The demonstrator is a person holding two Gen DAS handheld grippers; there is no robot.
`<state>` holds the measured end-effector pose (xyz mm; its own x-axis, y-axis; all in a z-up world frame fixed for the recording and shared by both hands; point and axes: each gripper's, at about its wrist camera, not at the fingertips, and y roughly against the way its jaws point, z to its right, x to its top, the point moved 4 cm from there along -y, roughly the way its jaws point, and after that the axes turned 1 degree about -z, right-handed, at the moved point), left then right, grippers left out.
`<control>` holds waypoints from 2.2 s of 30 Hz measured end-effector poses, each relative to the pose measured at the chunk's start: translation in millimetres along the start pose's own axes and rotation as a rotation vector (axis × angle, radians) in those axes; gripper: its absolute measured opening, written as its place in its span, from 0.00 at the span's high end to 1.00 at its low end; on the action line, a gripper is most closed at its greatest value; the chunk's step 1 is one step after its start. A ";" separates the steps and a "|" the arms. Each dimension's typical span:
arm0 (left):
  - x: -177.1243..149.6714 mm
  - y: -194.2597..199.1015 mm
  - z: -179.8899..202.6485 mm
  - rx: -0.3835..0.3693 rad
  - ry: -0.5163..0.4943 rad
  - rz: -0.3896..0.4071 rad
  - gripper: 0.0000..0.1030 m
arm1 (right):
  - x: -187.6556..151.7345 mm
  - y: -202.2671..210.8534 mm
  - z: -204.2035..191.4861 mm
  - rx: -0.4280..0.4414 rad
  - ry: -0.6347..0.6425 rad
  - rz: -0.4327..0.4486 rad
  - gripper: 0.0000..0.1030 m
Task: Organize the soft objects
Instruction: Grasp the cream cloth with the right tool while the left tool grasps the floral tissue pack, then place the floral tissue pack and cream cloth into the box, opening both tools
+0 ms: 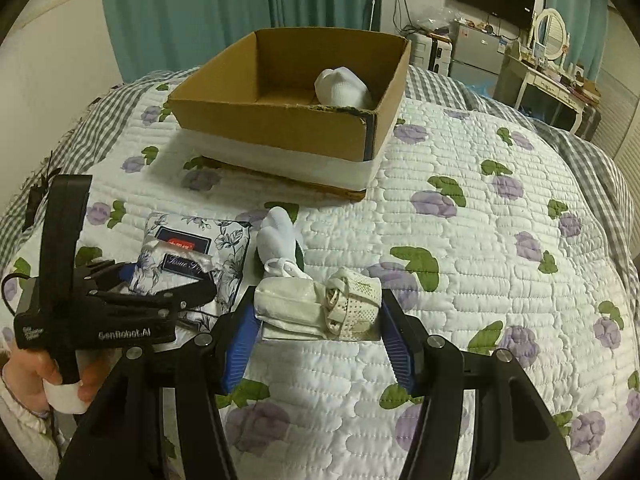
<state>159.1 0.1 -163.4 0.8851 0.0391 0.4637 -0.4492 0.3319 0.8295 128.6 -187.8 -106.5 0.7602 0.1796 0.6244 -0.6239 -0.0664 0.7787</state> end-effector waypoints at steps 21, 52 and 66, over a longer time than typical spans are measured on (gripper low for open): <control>47.7 167.9 60.7 0.122 -0.195 0.330 0.55 | 44.6 92.3 -3.8 0.020 0.022 0.232 0.44; 193.8 15.0 45.0 0.244 -0.366 0.327 0.44 | 228.2 -51.7 38.5 0.112 -0.008 0.306 0.35; 197.2 81.3 55.2 0.365 -0.290 0.457 0.21 | 212.6 19.4 66.2 0.071 -0.049 0.415 0.09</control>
<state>290.4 -17.3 12.7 0.5494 -0.1727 0.8175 -0.8301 -0.0008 0.5576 290.1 -215.9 45.4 0.4559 0.0767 0.8867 -0.8662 -0.1911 0.4618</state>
